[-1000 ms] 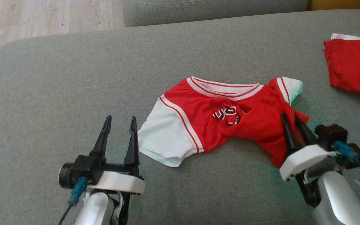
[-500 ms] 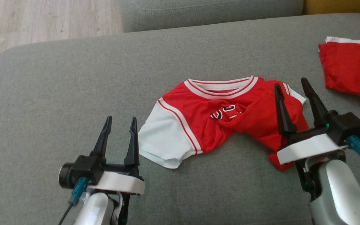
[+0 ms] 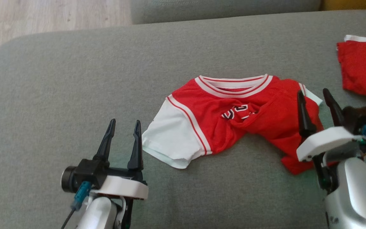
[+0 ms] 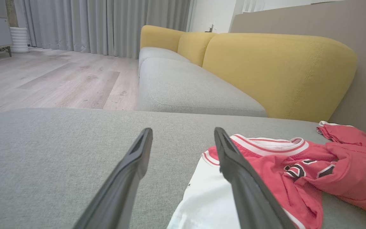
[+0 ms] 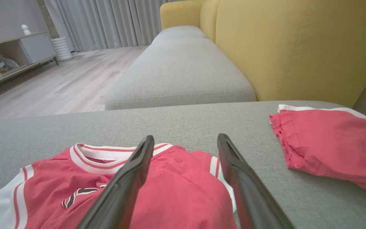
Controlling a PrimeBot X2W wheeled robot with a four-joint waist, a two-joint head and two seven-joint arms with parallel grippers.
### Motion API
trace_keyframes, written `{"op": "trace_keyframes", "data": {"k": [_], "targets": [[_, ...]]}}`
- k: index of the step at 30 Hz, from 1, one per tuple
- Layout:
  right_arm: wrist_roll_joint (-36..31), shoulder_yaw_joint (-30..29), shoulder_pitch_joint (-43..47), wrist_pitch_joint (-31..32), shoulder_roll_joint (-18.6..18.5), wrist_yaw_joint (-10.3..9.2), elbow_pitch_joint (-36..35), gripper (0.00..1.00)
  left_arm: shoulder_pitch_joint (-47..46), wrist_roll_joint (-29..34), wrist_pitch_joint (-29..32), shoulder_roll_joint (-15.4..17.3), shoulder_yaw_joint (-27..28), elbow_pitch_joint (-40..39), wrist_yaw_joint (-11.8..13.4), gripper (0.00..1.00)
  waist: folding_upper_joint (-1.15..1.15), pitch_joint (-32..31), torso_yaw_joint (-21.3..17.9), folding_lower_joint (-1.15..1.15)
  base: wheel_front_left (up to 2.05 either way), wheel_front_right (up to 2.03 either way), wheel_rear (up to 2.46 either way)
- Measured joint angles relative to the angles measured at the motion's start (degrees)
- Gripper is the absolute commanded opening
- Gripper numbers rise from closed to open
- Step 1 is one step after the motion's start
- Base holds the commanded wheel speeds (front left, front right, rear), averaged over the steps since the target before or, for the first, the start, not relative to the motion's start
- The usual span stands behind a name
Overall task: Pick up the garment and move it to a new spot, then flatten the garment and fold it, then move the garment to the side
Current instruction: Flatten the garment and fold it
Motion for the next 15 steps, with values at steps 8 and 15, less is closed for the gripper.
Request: {"op": "trace_keyframes", "data": {"k": [8,15], "targets": [[0.12,-4.20,-3.28,2.63,0.14,0.00,8.01,1.00,-0.64,0.00,0.00,0.00,-0.10,0.07,-0.01,1.00,0.00,2.11,1.86,0.00,0.00,0.00,0.00],[0.53,-3.67,-4.52,1.77,0.16,0.00,11.62,0.00,-0.71,0.00,0.00,0.00,-0.08,0.11,-0.05,1.00,0.00,3.03,2.16,0.00,0.00,0.00,0.00]]}}
